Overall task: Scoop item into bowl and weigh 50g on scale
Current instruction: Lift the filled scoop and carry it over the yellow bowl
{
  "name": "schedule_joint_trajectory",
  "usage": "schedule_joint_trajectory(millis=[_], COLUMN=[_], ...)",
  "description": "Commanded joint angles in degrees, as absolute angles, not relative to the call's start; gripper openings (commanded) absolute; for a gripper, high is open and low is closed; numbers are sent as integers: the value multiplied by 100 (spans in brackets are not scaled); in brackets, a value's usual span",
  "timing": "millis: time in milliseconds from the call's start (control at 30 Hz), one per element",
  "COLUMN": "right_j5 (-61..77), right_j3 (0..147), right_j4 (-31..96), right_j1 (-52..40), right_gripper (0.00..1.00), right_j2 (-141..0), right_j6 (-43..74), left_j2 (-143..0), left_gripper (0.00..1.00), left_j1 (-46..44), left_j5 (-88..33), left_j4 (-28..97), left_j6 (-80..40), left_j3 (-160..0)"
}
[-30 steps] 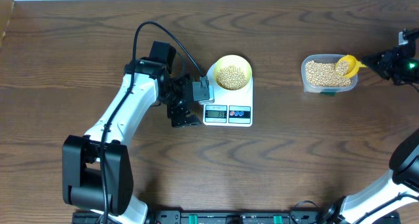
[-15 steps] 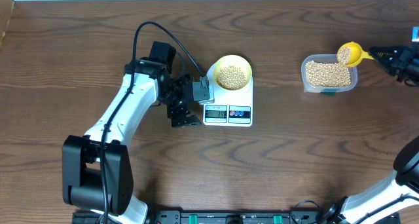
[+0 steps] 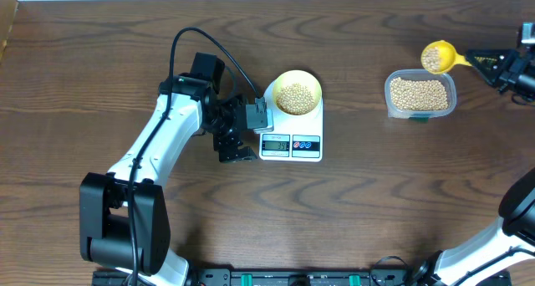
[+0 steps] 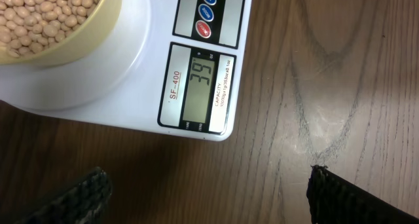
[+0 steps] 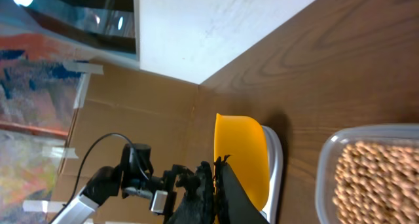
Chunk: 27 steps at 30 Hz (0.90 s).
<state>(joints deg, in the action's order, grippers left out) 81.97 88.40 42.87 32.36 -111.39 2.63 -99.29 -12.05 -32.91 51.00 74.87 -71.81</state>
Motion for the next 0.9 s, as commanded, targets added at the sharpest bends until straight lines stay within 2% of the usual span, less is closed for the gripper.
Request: schedule_joint_trajectory(millis=[0, 633, 867], right_j5=[8392, 7485, 6919], right_j3=[8838, 8838, 8838], right_j4=[4121, 2467, 2307], right_j1=[2947, 1155, 515], right_gripper=[1, 1, 1], right_j2=[-11192, -11192, -11192], right_j6=[607, 2386, 2423], left_j2=[-9966, -9966, -9966], left_gripper=[98, 97, 98], left_j1=[-1181, -1179, -1179], left_j5=[-3385, -3385, -3385], left_j4=[5131, 5131, 5131], left_j6=[7542, 7542, 7542], left_j3=[-7168, -7168, -7168])
